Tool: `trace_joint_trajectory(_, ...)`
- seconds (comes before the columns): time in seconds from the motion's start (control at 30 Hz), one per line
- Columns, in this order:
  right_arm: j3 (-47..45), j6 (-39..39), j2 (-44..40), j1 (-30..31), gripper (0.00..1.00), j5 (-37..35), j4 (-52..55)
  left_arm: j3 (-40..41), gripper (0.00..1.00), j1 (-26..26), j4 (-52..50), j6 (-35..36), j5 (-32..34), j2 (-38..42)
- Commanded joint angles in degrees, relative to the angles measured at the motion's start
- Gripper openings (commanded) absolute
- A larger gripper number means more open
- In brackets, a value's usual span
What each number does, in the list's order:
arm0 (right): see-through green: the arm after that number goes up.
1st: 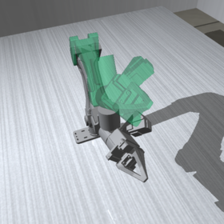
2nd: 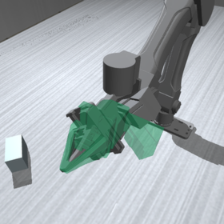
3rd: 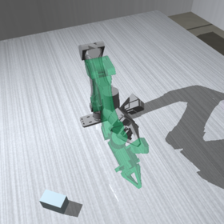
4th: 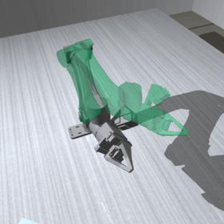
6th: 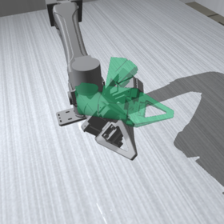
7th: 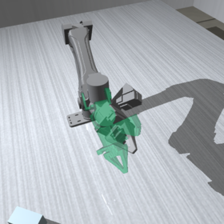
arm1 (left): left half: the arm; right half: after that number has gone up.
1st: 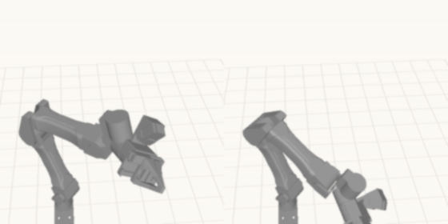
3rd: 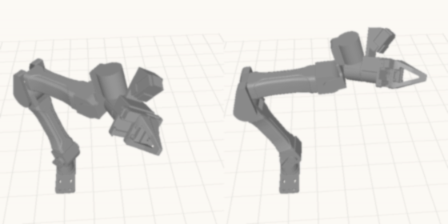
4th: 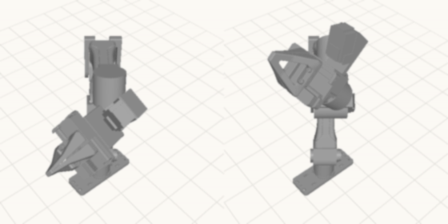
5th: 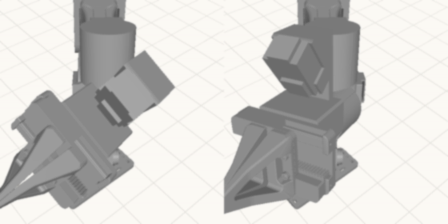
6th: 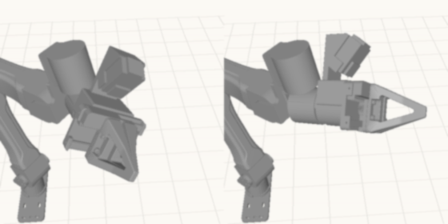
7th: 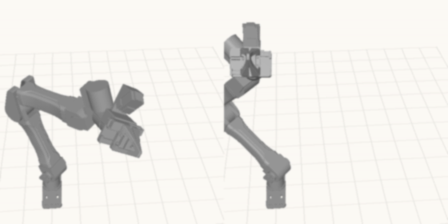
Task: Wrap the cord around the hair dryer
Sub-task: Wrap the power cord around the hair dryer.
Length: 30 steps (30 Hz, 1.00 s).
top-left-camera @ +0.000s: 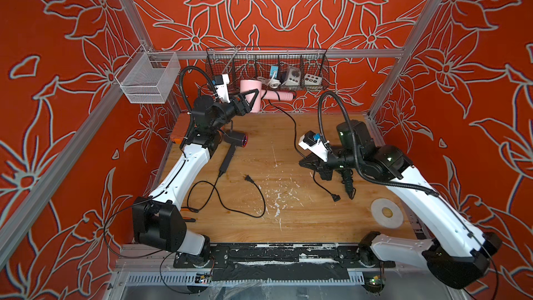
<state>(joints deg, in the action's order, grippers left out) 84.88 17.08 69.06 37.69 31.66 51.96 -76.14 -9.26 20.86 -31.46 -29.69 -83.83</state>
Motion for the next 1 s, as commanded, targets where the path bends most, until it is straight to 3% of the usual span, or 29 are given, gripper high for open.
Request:
trace_joint_trajectory(0.0,8.4,6.55,2.54,0.54,0.0,-2.36,15.0,-0.92,0.0,-1.27,-0.31,2.88,-3.31,-0.12)
trace_joint_trajectory(0.3,25.46,10.91,8.12,0.89,0.0,-4.13,22.43,1.27,0.0,-6.45,-4.6,3.54,-8.89,-3.55)
trace_joint_trajectory(0.63,38.69,15.99,15.46,-0.03,0.0,-9.95,23.8,11.27,0.0,-14.82,0.86,0.98,-16.67,-4.95)
trace_joint_trajectory(0.97,29.99,18.65,15.26,-9.16,0.0,-16.24,17.44,21.33,0.0,-15.44,20.71,-12.54,-30.13,-3.01)
